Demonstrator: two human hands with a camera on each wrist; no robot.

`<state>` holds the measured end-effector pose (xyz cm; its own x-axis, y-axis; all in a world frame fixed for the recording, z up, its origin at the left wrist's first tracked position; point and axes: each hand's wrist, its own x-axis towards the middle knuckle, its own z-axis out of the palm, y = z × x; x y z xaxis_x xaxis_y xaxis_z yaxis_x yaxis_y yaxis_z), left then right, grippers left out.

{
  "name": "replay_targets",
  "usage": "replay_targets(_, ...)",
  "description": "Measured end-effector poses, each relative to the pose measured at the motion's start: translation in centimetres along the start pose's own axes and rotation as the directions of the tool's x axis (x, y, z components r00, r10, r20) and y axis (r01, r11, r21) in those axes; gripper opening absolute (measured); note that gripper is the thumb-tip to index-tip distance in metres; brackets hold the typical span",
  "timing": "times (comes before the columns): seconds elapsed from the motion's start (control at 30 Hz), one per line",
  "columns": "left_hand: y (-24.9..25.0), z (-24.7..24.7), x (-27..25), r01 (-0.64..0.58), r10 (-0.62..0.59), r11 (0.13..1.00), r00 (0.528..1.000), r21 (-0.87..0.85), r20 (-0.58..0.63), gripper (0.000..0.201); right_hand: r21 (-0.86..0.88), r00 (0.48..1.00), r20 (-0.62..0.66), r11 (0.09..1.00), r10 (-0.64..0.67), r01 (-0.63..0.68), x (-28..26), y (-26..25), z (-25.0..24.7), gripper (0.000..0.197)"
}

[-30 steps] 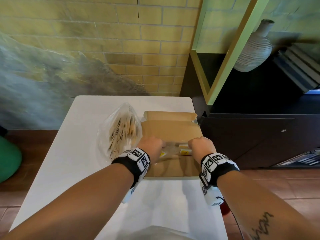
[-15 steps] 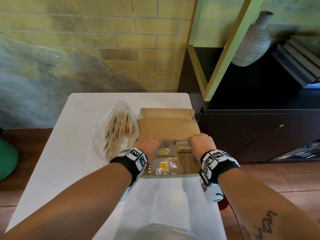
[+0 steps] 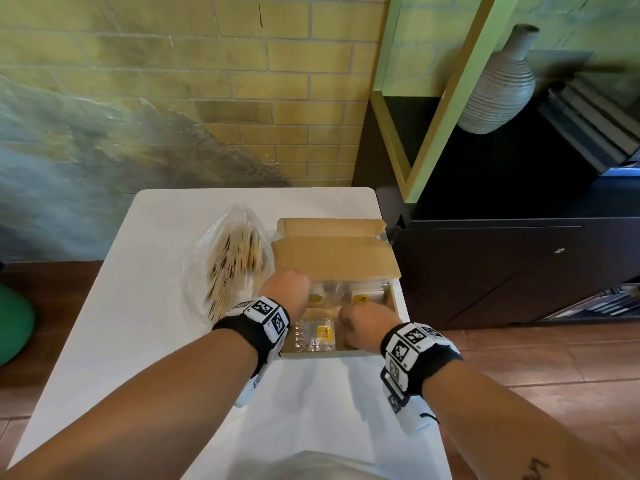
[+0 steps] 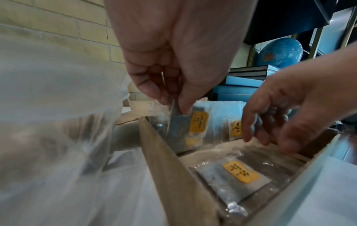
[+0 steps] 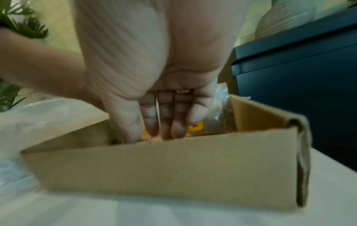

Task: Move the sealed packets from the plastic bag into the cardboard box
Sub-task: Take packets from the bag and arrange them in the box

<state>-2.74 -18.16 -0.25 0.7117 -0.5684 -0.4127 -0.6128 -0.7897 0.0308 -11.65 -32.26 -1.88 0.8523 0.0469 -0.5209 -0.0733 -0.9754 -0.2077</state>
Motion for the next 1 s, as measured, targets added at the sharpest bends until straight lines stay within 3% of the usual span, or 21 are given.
replay_targets(0.13,-0.3,0.1,-0.1,-0.012,0.012,1.000,1.000,-0.010,-0.011,0.026,-0.030,0.999,0.022,0.999,0.032,-0.031,0.8,-0.9,1.4,0.046)
replay_targets(0.27,-0.5,0.1,-0.4,-0.044,0.043,0.999,0.998,-0.010,-0.035,0.025,-0.030,0.997,-0.015,0.997,0.071,-0.072,1.3,-1.1,1.6,0.050)
replay_targets(0.5,-0.4,-0.2,-1.3,-0.093,0.082,0.993,0.985,-0.068,-0.148,0.017,0.056,0.990,-0.012,0.989,0.138,-0.137,1.4,-0.8,1.6,0.043)
replay_targets(0.63,-0.4,-0.2,-1.0,-0.094,0.094,0.996,0.994,-0.004,-0.052,0.019,0.089,0.993,-0.014,0.989,0.121,-0.119,1.7,-0.6,1.5,0.022)
replay_targets(0.73,-0.5,0.3,-0.7,-0.101,0.098,0.993,0.994,-0.062,-0.044,0.019,0.197,0.990,-0.072,0.975,0.118,-0.102,1.7,-0.5,1.1,0.011)
replay_targets(0.9,-0.6,0.3,-0.8,-0.165,0.165,0.986,0.986,-0.028,-0.022,0.045,0.470,0.949,-0.263,0.882,0.173,-0.031,1.3,-0.4,0.3,0.017)
replay_targets(1.0,-0.4,0.3,-1.0,-0.177,0.171,0.979,0.983,-0.098,-0.071,0.053,0.513,0.937,-0.284,0.858,0.204,-0.031,1.1,-0.3,0.3,0.017)
